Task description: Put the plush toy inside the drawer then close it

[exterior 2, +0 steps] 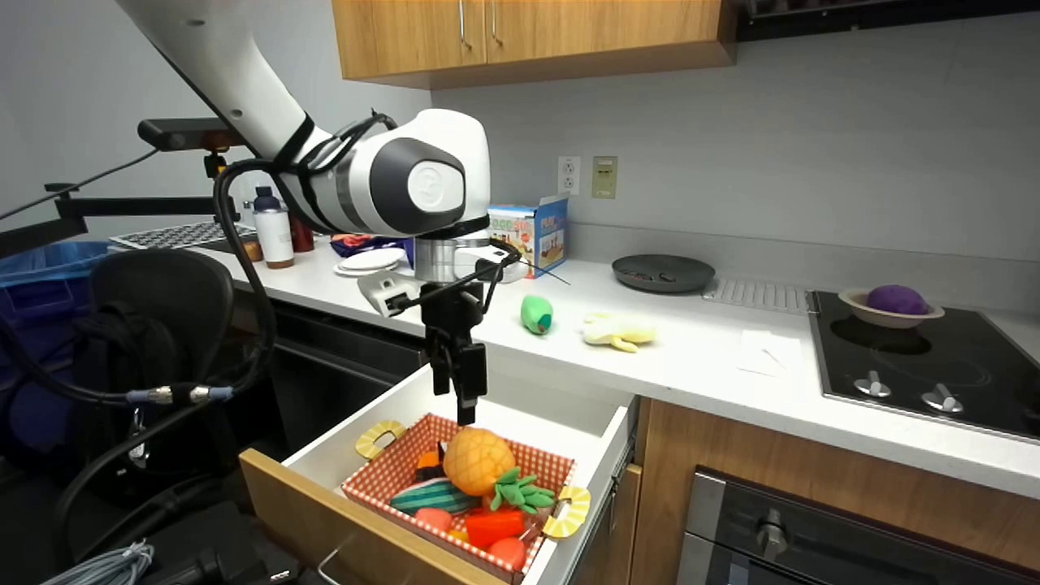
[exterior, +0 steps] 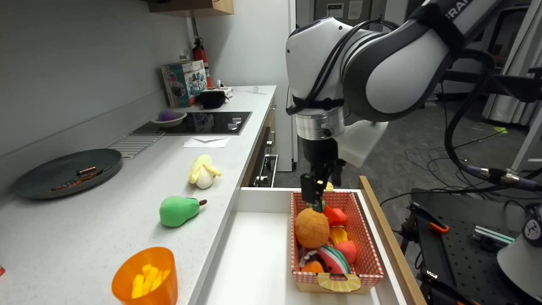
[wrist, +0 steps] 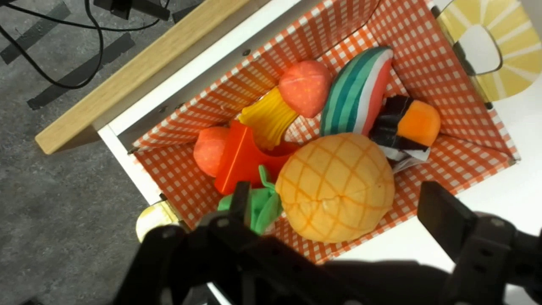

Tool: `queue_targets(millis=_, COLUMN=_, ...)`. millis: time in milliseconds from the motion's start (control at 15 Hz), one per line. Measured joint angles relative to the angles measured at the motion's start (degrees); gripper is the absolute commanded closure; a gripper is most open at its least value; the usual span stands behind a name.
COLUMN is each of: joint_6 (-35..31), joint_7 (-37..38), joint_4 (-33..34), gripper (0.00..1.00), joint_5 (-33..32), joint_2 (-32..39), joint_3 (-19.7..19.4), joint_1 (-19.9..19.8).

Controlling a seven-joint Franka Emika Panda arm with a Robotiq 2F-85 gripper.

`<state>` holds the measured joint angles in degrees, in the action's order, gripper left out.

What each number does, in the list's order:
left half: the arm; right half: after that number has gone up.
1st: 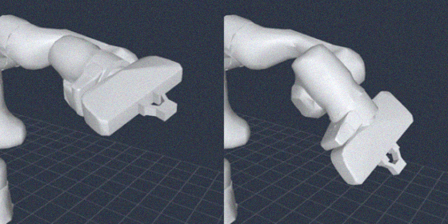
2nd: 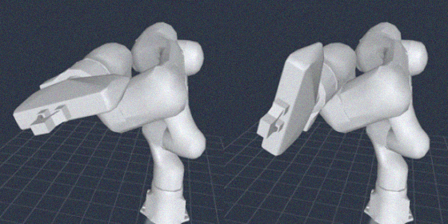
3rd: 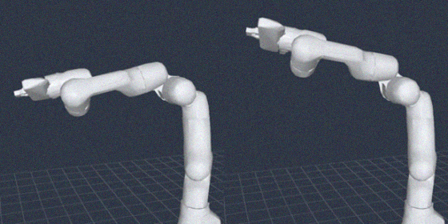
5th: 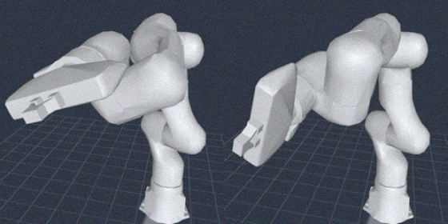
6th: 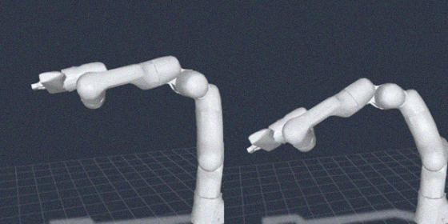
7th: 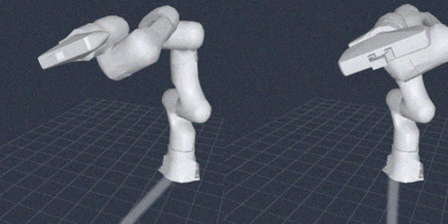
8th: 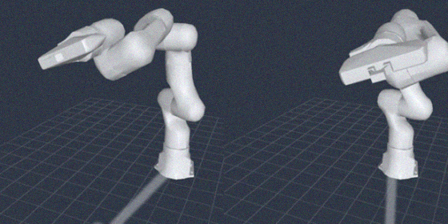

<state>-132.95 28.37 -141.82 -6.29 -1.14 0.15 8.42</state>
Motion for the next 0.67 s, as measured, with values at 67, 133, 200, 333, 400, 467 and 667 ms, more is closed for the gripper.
queue_targets(millis=67, joint_6=1.18, joint_7=-2.88, joint_4=0.05, gripper=0.0, joint_5=1.9, joint_2=-0.39, joint_3=0.22, joint_1=-0.01)
queue_targets(millis=133, joint_6=2.75, joint_7=-4.61, joint_4=0.23, gripper=0.0, joint_5=2.73, joint_2=-0.73, joint_3=0.36, joint_1=-0.04)
queue_targets(millis=200, joint_6=3.89, joint_7=-5.13, joint_4=0.37, gripper=0.0, joint_5=3.1, joint_2=-1.05, joint_3=0.5, joint_1=-0.12)
queue_targets(millis=333, joint_6=4.64, joint_7=-5.33, joint_4=0.44, gripper=0.0, joint_5=3.36, joint_2=-1.39, joint_3=0.66, joint_1=-0.18)
queue_targets(millis=400, joint_6=4.66, joint_7=-5.33, joint_4=0.44, gripper=0.0, joint_5=3.36, joint_2=-1.41, joint_3=0.68, joint_1=-0.18)
queue_targets(millis=467, joint_6=4.66, joint_7=-5.34, joint_4=0.44, gripper=0.0, joint_5=3.37, joint_2=-1.41, joint_3=0.69, joint_1=-0.18)
queue_targets(millis=667, joint_6=4.66, joint_7=-5.34, joint_4=0.44, gripper=0.0, joint_5=3.37, joint_2=-1.41, joint_3=0.7, joint_1=-0.19)
